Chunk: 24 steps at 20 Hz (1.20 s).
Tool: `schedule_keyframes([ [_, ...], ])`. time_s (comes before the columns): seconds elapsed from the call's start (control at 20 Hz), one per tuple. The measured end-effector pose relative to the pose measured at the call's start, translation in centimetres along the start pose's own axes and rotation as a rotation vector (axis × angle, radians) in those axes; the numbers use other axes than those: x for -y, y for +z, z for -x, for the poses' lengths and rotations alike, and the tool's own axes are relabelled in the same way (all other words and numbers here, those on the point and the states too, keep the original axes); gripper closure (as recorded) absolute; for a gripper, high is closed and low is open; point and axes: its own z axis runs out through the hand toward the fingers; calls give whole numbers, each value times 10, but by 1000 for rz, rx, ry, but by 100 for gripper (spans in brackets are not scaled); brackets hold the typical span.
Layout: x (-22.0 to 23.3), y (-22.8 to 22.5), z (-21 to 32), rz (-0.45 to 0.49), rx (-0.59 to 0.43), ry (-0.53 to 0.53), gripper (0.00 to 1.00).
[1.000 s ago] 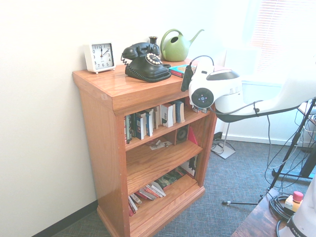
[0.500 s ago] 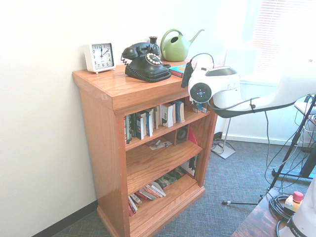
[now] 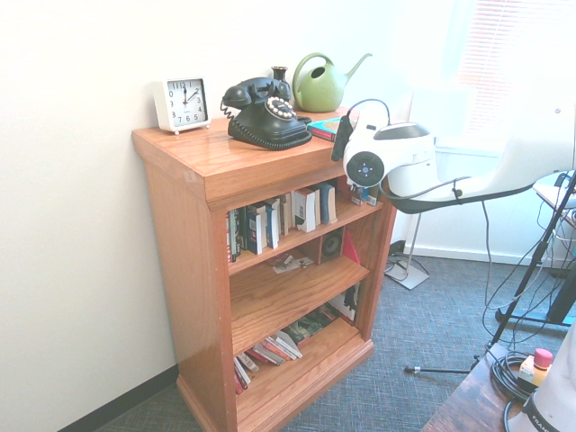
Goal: Organize the shelf
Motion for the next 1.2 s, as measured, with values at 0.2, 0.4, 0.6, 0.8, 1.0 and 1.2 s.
schedule_keyframes([
  [0.2, 1, -2, -1, -6, -3, 0, 100],
  [0.4, 0, -3, -4, -6, -7, 5, 100],
  [0.6, 1, 0, -3, -4, -3, 5, 100],
  [0.8, 1, 0, -3, -3, -2, 5, 100],
  [1.0, 0, 0, -3, -3, -1, 13, 100],
  [1.2, -7, -1, -6, -25, 4, 75, 100],
])
